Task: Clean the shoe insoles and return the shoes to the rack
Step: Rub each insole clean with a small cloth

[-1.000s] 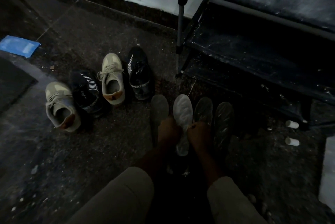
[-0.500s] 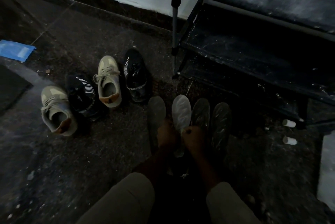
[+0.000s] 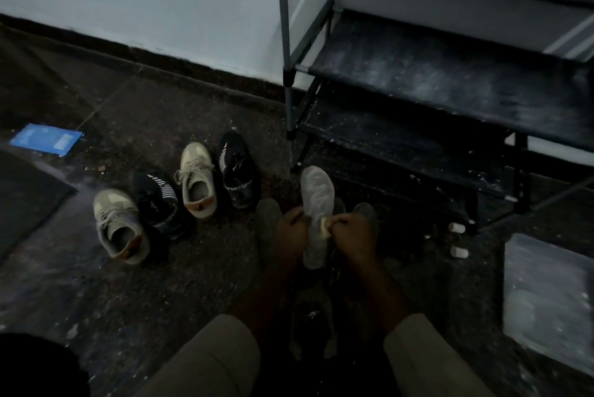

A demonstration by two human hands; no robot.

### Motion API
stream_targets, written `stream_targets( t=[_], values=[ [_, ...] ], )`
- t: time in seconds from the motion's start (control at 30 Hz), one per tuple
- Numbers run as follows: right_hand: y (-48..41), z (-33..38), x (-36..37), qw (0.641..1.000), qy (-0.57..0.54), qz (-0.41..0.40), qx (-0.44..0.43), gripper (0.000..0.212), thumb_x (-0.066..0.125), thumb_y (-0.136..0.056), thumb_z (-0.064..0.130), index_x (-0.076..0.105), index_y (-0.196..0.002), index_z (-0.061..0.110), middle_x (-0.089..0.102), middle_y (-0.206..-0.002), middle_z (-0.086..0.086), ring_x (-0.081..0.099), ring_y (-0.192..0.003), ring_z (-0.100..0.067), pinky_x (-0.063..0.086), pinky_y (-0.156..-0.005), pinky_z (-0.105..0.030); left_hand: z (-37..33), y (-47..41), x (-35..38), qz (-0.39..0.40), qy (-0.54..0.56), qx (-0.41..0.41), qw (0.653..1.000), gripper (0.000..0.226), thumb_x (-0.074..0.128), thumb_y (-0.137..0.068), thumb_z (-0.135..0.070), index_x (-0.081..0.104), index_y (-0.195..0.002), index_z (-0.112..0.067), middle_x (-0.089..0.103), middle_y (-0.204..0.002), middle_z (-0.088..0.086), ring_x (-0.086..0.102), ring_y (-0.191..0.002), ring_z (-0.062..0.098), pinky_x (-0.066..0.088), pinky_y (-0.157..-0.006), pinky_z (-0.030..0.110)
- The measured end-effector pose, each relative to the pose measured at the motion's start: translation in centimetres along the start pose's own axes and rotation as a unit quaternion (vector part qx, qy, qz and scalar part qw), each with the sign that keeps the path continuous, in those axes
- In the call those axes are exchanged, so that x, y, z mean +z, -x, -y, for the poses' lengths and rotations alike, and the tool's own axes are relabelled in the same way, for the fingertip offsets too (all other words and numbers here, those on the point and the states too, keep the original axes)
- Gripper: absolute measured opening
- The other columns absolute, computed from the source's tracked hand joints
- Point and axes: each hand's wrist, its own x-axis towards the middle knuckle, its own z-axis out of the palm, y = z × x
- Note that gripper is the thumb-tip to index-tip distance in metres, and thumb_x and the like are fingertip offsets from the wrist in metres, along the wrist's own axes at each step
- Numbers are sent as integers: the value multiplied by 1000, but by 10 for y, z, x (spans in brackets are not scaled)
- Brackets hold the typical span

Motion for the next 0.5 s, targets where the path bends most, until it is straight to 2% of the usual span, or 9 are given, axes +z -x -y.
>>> stream_targets(
  t=[0.03,0.1,0.17,0.23,0.3,0.33,0.4,0.5],
  values=[
    [8,8,-11,1000,-17,-14,-8,16,69,-88,6,78,-78,-4,75,-80,-22,71,-78,-36,58,-76,-41,-11,9,2,5,19,12,1000,25,50,-100,-10,65,-120,-9,69,-119,16,64,-115,36,50,-103,48],
    [26,28,-37,999,-31,-25,-22,16,71,-87,8,80,-75,4,76,-75,-14,71,-73,-29,58,-74,-39,-40,35,5,39,60,29,997,22,48,-102,-11,63,-118,-10,69,-109,5,66,-103,24,52,-96,40],
    [45,48,-65,998,-43,-25,-37,16,71,-86,10,81,-74,12,76,-72,-5,71,-70,-19,58,-74,-34,-66,59,9,90,108,24,990,27,43,-105,-15,57,-126,-5,65,-103,-4,62,-93,12,51,-89,34],
    [62,66,-92,996,-58,-35,-54,18,69,-86,11,81,-73,16,76,-70,-1,72,-70,-18,61,-73,-35,-90,81,18,140,179,0,974,29,45,-104,-23,55,-127,-8,64,-100,-3,63,-87,11,53,-83,34],
    [84,84,-120,994,-73,-47,-66,19,69,-88,11,80,-74,15,76,-70,-2,74,-67,-22,64,-65,-38,-116,106,26,188,284,-47,939,29,52,-99,-28,58,-121,-11,66,-95,6,68,-75,16,57,-73,35],
    [95,93,-134,993,-81,-48,-70,18,68,-90,10,80,-76,12,76,-71,-4,74,-65,-23,64,-61,-39,-126,117,30,208,313,-57,925,27,47,-101,-30,59,-118,-13,66,-99,10,70,-73,19,57,-72,37],
    [115,110,-158,991,-88,-51,-87,17,67,-91,9,79,-80,8,76,-74,-7,74,-64,-23,63,-57,-41,-140,134,32,240,326,-61,912,34,34,-107,-35,57,-125,-18,64,-117,14,70,-87,24,58,-76,43],
    [145,130,-186,987,-82,-58,-123,14,68,-92,10,78,-83,8,76,-76,-8,74,-63,-23,63,-55,-42,-155,158,28,289,335,-52,895,45,35,-107,-37,48,-144,-16,56,-141,18,66,-107,30,57,-88,51]
  ],
)
